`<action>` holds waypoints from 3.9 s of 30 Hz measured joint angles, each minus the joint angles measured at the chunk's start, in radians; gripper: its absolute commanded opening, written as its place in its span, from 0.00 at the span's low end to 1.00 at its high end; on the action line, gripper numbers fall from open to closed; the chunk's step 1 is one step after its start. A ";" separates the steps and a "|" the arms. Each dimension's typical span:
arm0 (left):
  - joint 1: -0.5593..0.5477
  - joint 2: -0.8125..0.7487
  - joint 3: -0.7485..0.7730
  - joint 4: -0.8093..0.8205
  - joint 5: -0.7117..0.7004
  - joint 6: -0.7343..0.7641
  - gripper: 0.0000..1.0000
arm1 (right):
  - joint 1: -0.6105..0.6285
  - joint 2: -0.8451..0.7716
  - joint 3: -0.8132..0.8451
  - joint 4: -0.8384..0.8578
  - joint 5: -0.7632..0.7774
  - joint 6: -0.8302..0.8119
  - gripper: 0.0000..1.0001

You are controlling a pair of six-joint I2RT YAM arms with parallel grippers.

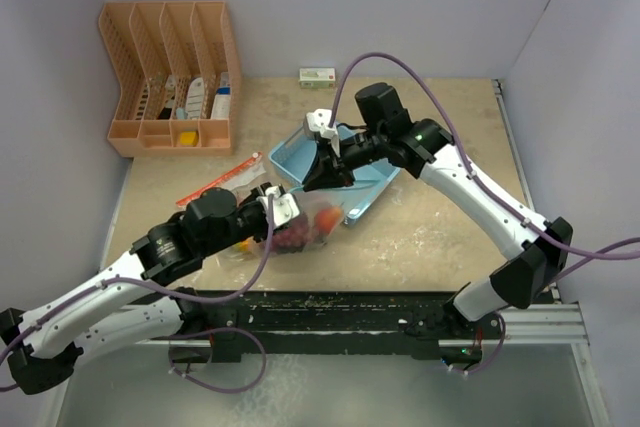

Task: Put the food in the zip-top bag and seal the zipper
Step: Zip the zipper food storage bag at the center of the board, then place the zipper food storage bag at the center of the board.

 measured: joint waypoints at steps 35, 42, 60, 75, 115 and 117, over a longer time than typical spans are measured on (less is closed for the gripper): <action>0.000 -0.017 0.065 0.134 0.067 0.037 1.00 | 0.005 -0.024 -0.006 0.011 -0.034 0.001 0.05; 0.000 0.040 0.045 0.135 0.070 0.014 0.74 | 0.005 -0.024 -0.006 0.011 -0.034 0.001 0.05; 0.016 0.102 0.045 0.087 0.057 -0.009 0.00 | 0.010 -0.023 -0.039 0.011 0.006 0.013 0.04; 0.027 -0.047 0.046 -0.056 -0.072 -0.004 0.00 | 0.000 -0.047 -0.083 0.070 0.135 0.035 0.02; 0.032 0.033 0.197 -0.130 -0.260 0.000 0.00 | -0.130 -0.124 -0.156 0.172 0.309 0.153 0.99; 0.033 0.101 0.251 -0.090 -0.288 -0.003 0.00 | -0.130 -0.154 -0.156 0.225 0.369 0.229 1.00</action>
